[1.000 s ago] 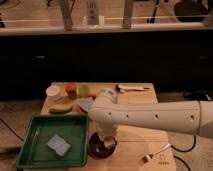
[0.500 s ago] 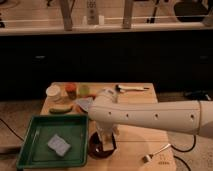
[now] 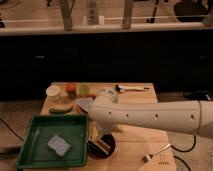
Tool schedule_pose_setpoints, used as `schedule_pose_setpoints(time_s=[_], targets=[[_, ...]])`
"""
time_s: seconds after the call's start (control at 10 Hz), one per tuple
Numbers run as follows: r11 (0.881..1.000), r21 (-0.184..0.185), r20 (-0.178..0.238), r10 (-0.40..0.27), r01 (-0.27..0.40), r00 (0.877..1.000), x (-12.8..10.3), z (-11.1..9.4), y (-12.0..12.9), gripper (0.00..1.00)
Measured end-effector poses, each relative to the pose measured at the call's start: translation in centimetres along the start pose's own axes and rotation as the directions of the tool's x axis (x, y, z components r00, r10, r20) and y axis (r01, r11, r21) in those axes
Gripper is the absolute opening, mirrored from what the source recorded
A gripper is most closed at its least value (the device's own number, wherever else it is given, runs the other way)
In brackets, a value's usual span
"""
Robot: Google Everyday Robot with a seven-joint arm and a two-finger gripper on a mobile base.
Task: Place eraser in purple bowl
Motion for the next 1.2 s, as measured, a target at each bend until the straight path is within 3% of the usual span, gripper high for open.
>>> schedule_pose_setpoints(time_s=[1.2], targets=[[0.999, 0.049, -0.042, -0.018, 0.020, 0.999, -0.30, -0.58, 0.19, 0.80]])
